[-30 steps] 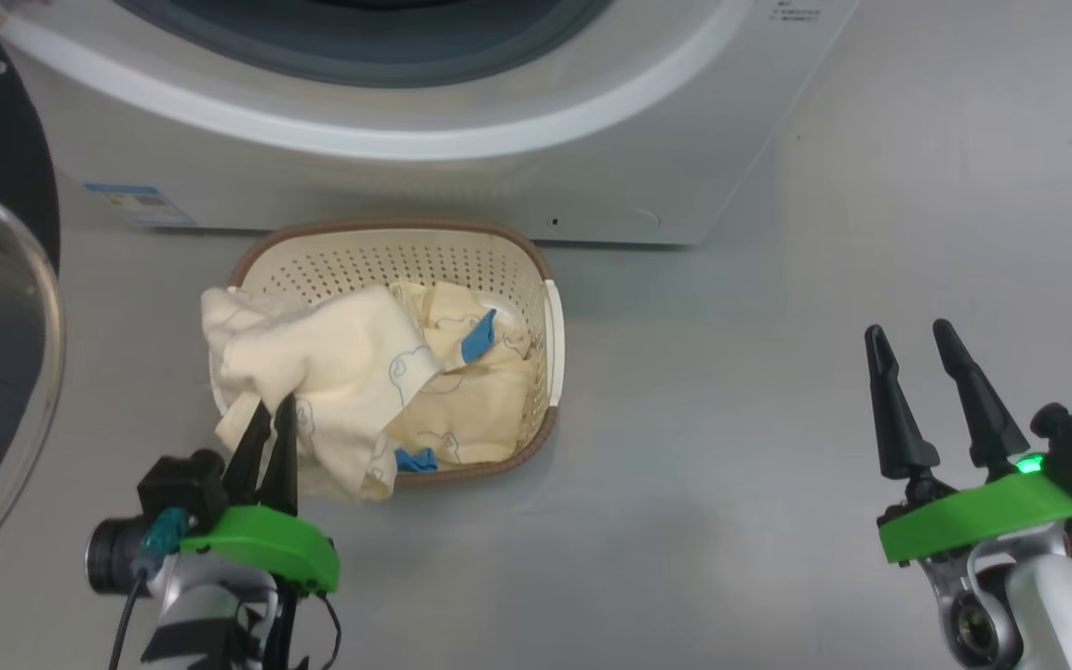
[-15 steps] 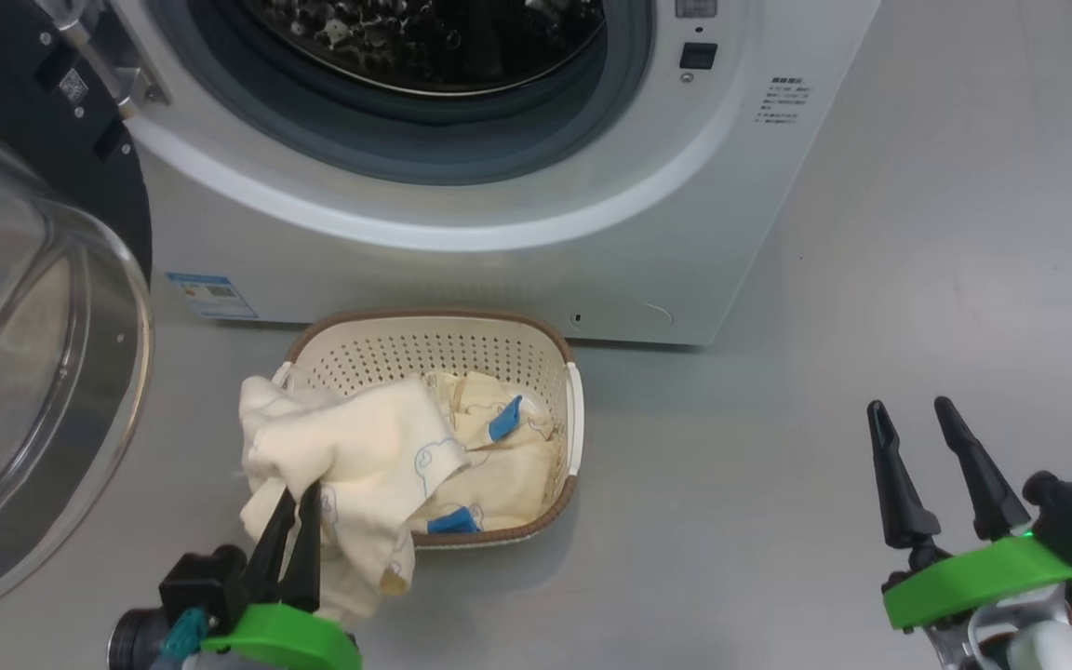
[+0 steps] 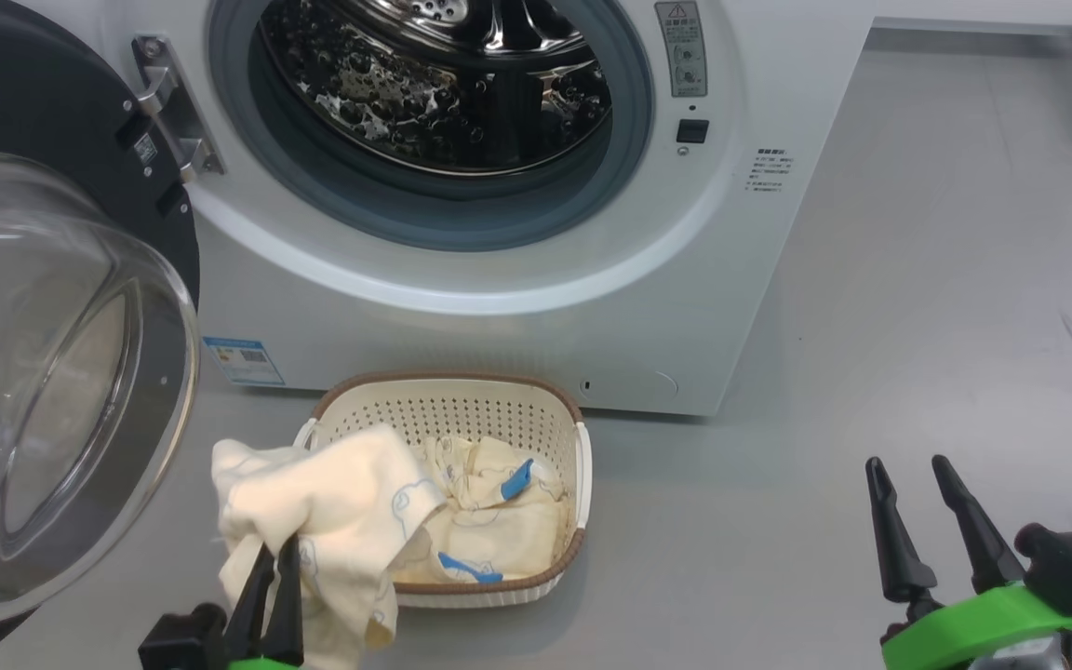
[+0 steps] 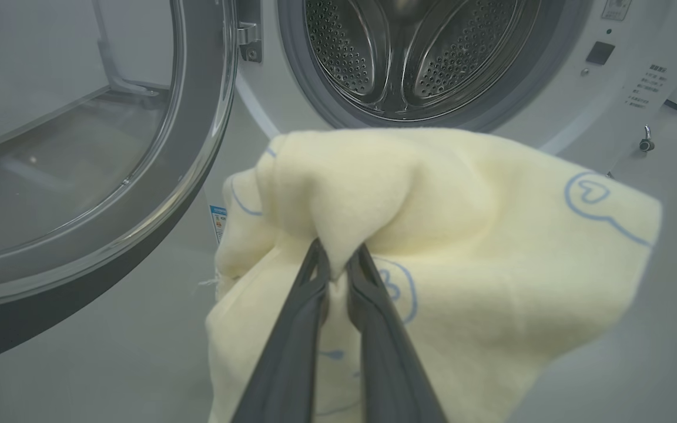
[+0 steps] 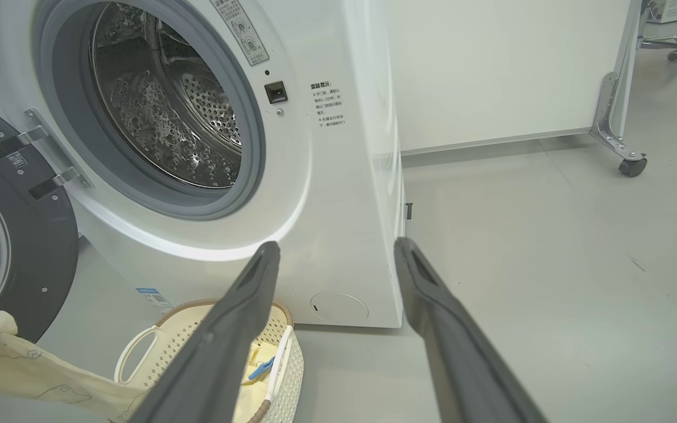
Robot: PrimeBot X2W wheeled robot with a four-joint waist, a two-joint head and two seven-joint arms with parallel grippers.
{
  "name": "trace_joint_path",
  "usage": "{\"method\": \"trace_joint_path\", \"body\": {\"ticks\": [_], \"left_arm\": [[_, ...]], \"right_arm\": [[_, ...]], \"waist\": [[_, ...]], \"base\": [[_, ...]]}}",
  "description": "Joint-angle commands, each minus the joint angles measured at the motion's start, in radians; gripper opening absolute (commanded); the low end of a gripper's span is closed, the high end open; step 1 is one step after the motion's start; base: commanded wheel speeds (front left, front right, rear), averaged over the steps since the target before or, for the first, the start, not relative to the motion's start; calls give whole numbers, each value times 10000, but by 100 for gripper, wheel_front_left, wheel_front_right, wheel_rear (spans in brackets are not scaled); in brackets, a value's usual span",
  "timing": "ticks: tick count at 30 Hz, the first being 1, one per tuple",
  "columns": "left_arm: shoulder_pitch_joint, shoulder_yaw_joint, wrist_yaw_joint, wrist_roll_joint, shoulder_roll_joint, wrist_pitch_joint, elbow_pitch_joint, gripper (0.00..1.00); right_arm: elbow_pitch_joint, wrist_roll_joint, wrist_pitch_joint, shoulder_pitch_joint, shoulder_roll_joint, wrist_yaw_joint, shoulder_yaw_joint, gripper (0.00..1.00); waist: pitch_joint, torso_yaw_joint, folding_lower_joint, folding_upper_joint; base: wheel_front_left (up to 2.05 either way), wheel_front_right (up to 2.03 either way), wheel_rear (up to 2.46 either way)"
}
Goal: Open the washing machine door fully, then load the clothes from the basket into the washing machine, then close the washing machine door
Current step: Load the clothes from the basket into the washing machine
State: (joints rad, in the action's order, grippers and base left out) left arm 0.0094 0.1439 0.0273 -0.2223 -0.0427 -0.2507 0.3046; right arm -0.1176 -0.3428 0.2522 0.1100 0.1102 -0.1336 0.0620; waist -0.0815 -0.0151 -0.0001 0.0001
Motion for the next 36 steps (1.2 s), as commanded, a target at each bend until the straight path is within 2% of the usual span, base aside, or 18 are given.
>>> {"method": "trace_joint_path", "body": {"ticks": [1,9,22,36], "left_arm": [[-93,-393,40,12,-76,-110,-407,0],[292,-448,48,14,-76,-110,-790,0],[214,-329,26,156,-76,-110,-1432,0],[-1147,46,-430,671,-76,-111,-1719,0]], "right_arm": [[254,57,95,-67,102,29,130,100],[291,111,95,111,41,29,94,100],[349,113,95,67,-2,29,151,100],[312,52,95,-281,-142,29,227,100]], "waist": [[200,-23,1,-1],[500,-99,1,-1],[329,-112,1,-1],[-188,264,1,-1]], "base": [[0,0,0],[0,0,0],[0,0,0],[0,0,0]]}}
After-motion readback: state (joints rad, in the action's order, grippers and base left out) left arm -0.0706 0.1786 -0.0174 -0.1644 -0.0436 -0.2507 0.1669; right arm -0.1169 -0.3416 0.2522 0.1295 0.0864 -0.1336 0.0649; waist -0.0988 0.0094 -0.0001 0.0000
